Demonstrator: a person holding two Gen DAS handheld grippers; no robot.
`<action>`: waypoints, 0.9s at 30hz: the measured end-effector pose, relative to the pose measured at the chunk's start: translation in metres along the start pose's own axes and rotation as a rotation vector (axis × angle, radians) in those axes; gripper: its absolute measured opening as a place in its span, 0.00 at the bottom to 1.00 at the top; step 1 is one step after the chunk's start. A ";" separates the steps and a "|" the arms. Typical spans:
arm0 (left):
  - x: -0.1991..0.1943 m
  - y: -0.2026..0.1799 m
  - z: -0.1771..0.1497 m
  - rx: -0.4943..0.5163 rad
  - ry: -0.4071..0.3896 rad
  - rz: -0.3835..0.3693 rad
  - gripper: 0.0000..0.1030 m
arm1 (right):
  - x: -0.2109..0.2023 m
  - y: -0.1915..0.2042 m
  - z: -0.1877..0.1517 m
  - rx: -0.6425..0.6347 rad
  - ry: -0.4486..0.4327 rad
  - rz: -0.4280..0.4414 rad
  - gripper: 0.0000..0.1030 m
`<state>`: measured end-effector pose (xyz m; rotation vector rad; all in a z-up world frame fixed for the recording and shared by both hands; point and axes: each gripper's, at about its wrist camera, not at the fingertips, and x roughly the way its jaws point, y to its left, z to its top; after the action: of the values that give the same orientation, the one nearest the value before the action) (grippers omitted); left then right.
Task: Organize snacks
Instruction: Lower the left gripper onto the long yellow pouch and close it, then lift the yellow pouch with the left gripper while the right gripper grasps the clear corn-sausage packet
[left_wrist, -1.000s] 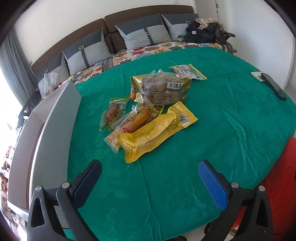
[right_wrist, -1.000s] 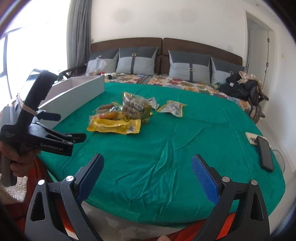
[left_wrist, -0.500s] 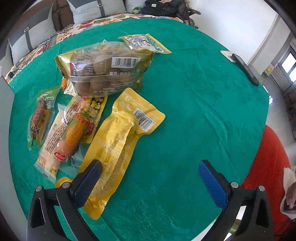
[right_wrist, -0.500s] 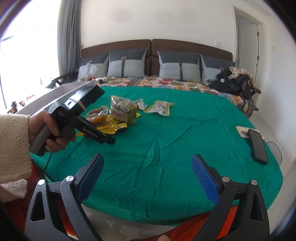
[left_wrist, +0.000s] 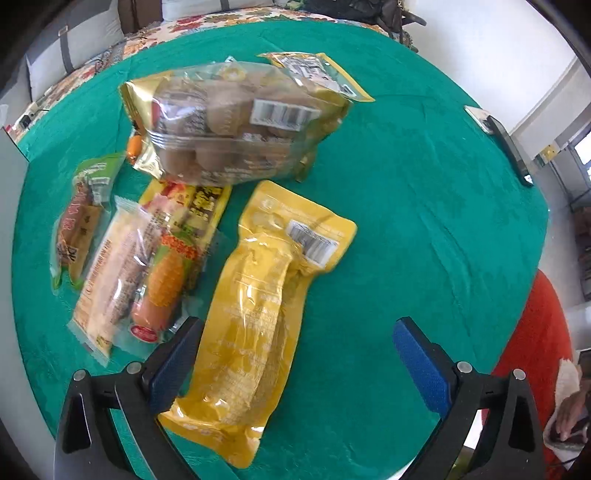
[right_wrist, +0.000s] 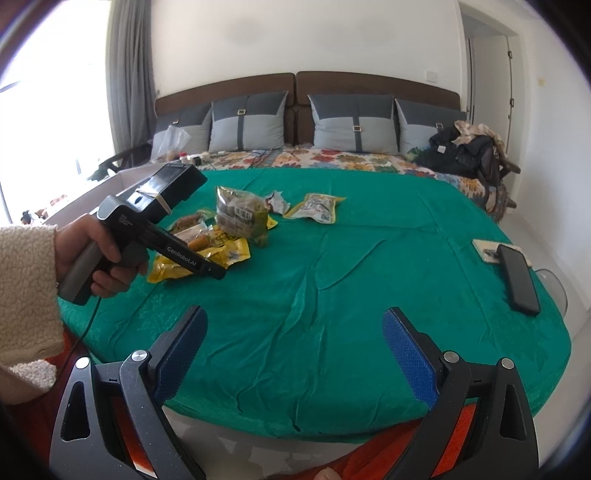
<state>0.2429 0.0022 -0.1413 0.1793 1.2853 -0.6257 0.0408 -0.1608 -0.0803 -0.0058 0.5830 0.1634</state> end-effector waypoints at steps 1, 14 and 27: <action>-0.001 -0.005 -0.005 0.021 0.005 -0.021 0.95 | 0.000 -0.002 0.000 0.008 -0.001 -0.003 0.94; -0.013 -0.007 -0.038 -0.204 -0.094 0.254 0.44 | 0.001 0.000 0.001 0.020 0.011 -0.004 0.94; -0.036 0.004 -0.104 -0.290 -0.177 0.298 0.44 | 0.017 0.019 -0.002 -0.042 0.070 -0.001 0.94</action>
<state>0.1522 0.0652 -0.1390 0.0721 1.1354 -0.1919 0.0505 -0.1392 -0.0908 -0.0530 0.6490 0.1756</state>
